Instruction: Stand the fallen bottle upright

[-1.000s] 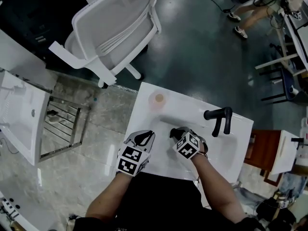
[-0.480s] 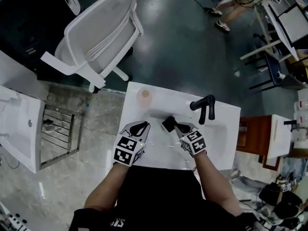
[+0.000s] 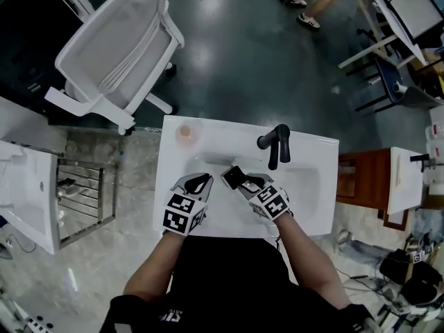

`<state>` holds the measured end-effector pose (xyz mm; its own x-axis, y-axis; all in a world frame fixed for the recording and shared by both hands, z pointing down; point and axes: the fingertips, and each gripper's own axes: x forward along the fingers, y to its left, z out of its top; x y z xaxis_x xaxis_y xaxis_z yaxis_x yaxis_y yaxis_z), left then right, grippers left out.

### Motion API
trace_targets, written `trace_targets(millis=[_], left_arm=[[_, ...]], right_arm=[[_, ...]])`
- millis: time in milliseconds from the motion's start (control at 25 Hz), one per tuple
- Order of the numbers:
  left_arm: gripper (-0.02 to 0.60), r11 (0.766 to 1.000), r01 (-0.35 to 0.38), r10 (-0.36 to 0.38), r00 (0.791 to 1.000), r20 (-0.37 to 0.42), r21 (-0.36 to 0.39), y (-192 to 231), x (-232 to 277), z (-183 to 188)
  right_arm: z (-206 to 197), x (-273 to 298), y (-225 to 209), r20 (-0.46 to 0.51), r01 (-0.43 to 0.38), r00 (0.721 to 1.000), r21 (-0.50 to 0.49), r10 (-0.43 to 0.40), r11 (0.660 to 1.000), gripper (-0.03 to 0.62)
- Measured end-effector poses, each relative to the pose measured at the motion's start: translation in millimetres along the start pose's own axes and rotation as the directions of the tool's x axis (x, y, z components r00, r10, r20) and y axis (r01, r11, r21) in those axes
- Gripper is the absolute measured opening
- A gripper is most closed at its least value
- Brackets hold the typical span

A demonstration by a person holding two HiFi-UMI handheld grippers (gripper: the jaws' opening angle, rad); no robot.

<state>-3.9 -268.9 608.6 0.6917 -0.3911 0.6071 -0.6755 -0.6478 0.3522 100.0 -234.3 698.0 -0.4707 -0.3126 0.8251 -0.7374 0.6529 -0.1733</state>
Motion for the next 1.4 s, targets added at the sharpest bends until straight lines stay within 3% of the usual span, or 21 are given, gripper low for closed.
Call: trace_targets(millis=[120, 240, 320, 440, 640, 920, 1160, 1400], left_arm=[[0.037, 1.000, -0.014, 0.014, 1.000, -0.006, -0.002, -15.3, 1.6, -0.1], [0.037, 0.999, -0.041, 0.041, 0.999, -0.016, -0.007, -24.6, -2.2, -3.3], [0.037, 0.998, -0.069, 0.068, 0.997, -0.030, -0.012, -26.7, -6.2, -8.5], [0.037, 0.993, -0.118, 0.116, 0.992, -0.050, -0.028, -28.2, -15.9, -19.8], [0.037, 0.981, -0.184, 0.182, 0.982, -0.053, -0.053, -37.4, -28.7, -26.3], [0.037, 0.980, -0.193, 0.192, 0.981, -0.019, -0.044, -74.1, -27.1, -15.9], [0.037, 0.985, -0.175, 0.175, 0.984, 0.024, -0.006, -110.7, -15.1, 4.0], [0.037, 0.990, -0.137, 0.135, 0.989, 0.058, 0.033, -154.3, 6.1, 19.5]], right_arm=[[3.6, 6.1, 6.2, 0.038, -0.038, 0.999, -0.007, 0.038, 0.999, 0.196], [13.6, 17.0, 6.2, 0.089, -0.030, 0.995, -0.060, 0.035, 0.998, 0.196], [24.7, 21.7, 4.0, 0.155, -0.010, 0.988, -0.098, 0.025, 0.995, 0.175], [33.7, 23.9, 3.6, 0.243, -0.023, 0.969, -0.075, 0.041, 0.997, 0.155], [34.1, 12.2, 7.2, 0.302, -0.065, 0.950, -0.066, 0.082, 0.996, 0.106], [30.7, -33.5, 7.6, 0.374, -0.072, 0.923, -0.066, 0.092, 0.995, 0.095], [18.2, -107.9, -6.5, 0.469, -0.038, 0.882, -0.028, 0.047, 0.999, 0.095], [-27.8, -184.1, -55.8, 0.511, 0.097, 0.852, 0.060, -0.115, 0.993, 0.095]])
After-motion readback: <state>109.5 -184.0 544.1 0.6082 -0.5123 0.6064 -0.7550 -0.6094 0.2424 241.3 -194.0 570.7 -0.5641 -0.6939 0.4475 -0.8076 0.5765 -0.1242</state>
